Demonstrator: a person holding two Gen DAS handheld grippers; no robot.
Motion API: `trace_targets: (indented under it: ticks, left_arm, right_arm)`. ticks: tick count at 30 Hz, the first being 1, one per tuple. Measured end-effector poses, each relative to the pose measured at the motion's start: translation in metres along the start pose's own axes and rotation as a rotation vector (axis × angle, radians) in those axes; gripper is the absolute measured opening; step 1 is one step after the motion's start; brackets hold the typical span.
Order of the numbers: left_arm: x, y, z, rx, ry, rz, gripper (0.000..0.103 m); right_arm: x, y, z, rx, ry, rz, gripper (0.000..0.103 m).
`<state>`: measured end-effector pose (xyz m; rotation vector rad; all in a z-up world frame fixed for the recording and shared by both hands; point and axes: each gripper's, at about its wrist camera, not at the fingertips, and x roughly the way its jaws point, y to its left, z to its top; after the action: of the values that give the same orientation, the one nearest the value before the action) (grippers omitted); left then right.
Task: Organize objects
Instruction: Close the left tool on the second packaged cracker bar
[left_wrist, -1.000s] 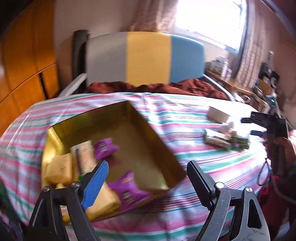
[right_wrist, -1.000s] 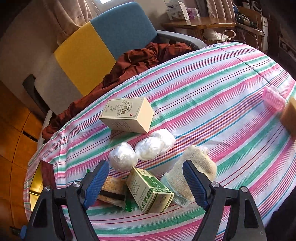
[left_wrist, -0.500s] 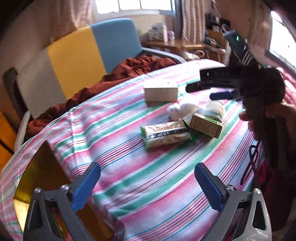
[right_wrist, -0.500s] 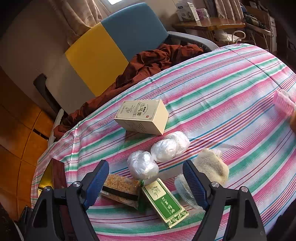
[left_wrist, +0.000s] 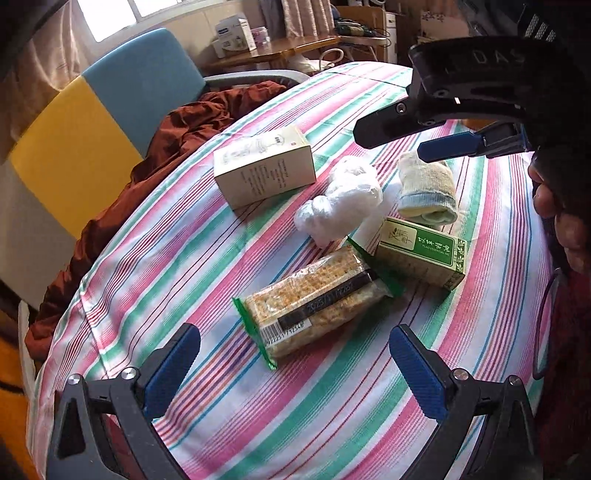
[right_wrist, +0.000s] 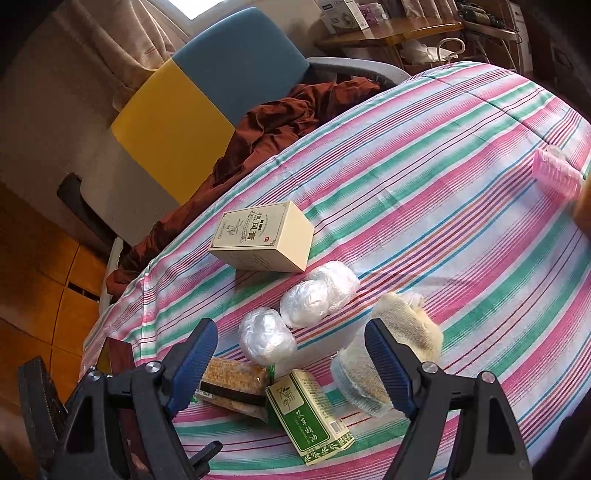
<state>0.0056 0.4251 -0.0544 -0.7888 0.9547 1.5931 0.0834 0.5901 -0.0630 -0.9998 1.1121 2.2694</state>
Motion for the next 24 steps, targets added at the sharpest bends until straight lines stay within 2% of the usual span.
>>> trace_targets:
  ticks: [9, 14, 19, 21, 24]
  left_arm:
    - [0.035, -0.006, 0.013, 0.156, 0.057, -0.073, 0.103]
    - [0.045, -0.001, 0.018, 0.132, 0.021, -0.068, 0.101]
    - [0.053, 0.004, 0.014, 0.031, 0.035, -0.138, 0.08]
    - [0.05, 0.003, 0.013, -0.008, 0.036, -0.17, 0.058]
    - [0.045, -0.005, 0.01, -0.048, 0.029, -0.139, 0.049]
  right_arm:
    - [0.0, -0.008, 0.002, 0.041, 0.0, 0.001, 0.083]
    - [-0.002, -0.014, 0.004, 0.072, -0.013, 0.001, 0.083]
    - [-0.006, -0.02, 0.007, 0.103, -0.034, -0.002, 0.083]
    - [-0.007, -0.022, 0.008, 0.117, -0.038, -0.002, 0.083]
    - [-0.009, -0.025, 0.008, 0.13, -0.049, -0.013, 0.083]
